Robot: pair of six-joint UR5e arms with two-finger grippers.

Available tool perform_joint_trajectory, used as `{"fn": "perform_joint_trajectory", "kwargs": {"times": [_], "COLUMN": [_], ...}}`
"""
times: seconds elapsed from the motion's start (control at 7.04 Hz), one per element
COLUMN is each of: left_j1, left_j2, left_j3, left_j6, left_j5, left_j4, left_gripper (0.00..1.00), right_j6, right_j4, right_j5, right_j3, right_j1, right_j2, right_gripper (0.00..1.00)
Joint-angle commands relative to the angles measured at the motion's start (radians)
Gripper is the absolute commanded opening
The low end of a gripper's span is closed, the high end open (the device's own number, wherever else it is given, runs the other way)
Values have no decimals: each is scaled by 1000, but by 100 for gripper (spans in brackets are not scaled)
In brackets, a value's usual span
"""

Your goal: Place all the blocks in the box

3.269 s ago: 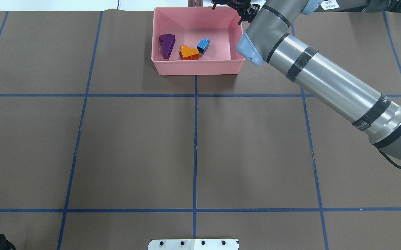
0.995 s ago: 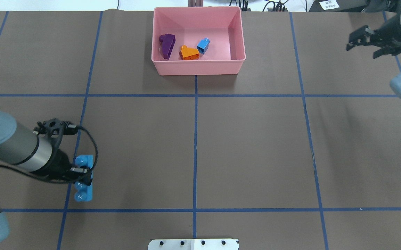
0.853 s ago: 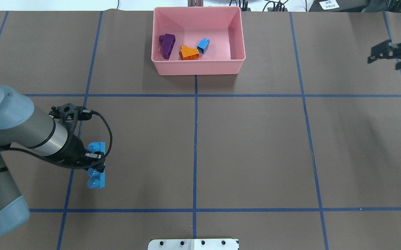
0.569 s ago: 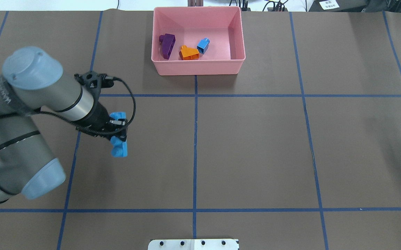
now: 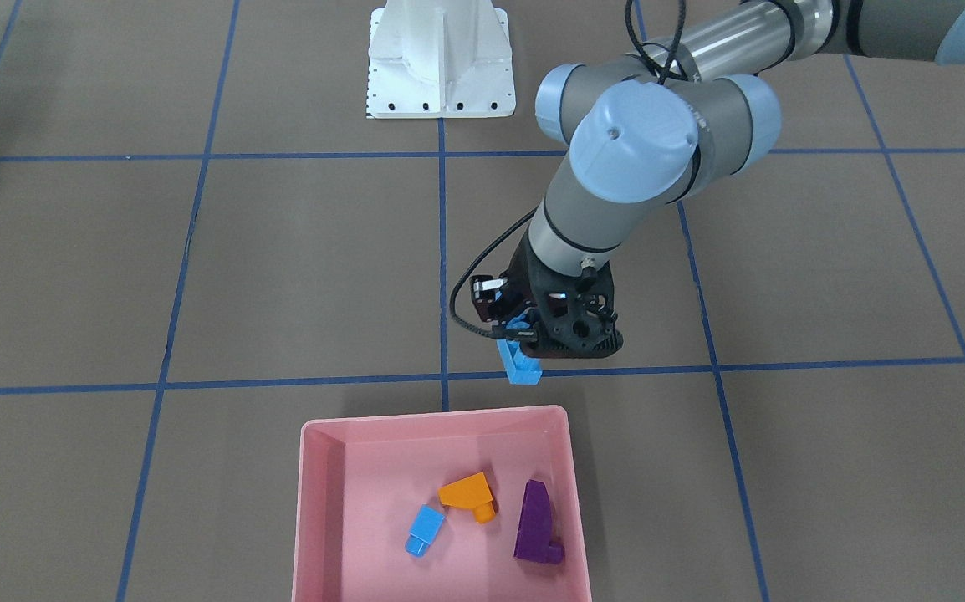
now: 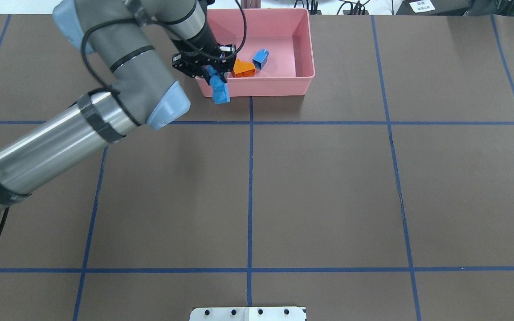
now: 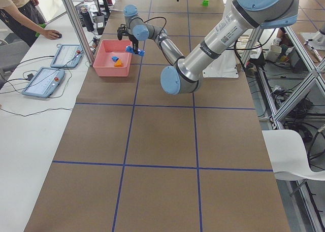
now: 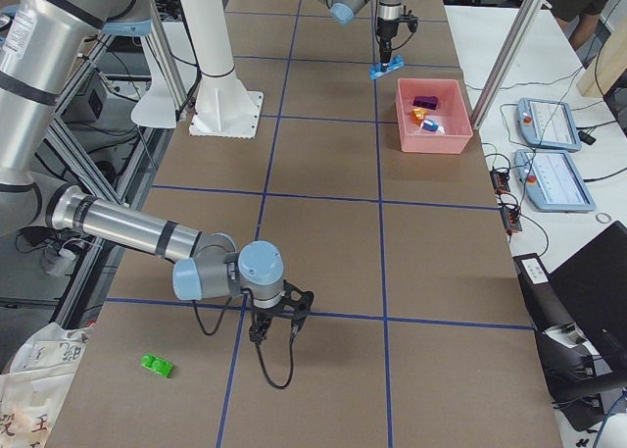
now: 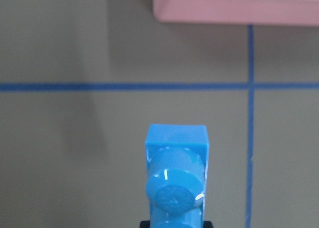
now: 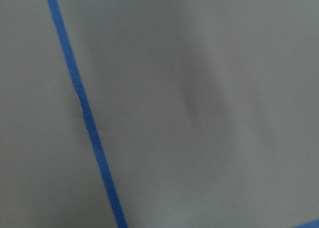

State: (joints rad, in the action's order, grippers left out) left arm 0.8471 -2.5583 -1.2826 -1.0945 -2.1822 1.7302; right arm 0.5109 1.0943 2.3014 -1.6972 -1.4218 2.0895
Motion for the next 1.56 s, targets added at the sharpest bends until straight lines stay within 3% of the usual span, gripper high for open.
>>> {"fn": "perform_joint_trajectory", "kwargs": {"times": [0.0,0.14,0.28,0.43,0.57,0.71,0.99,1.14,1.42], "left_j1": [12,13,13,13,13,15,20,33,52], "left_j2": [-150,-190,-192,-194,-195,-195,-203,-180,-137], "left_j3": [353,435,440,454,457,456,438,363,254], "left_j6": [-133,-134,-134,-134,-134,-134,-137,-122,-27], "left_j5": [186,217,292,339,378,381,381,368,195], "left_j4": [325,371,373,379,379,379,374,368,228], "left_gripper": [0,0,2,40,67,100,100,100,100], "right_j6": [-40,-79,-84,-86,-106,-123,-159,-163,-161], "right_j4": [-121,-134,-136,-136,-137,-137,-137,-137,-136], "right_j5": [6,9,12,10,10,10,10,10,36], "right_j3": [42,77,80,91,117,120,155,172,192], "right_j1": [-11,-40,-63,-72,-86,-92,-95,-106,-106], "right_j2": [148,155,173,187,202,227,260,262,261], "right_gripper": [100,100,100,100,100,100,100,100,100]}}
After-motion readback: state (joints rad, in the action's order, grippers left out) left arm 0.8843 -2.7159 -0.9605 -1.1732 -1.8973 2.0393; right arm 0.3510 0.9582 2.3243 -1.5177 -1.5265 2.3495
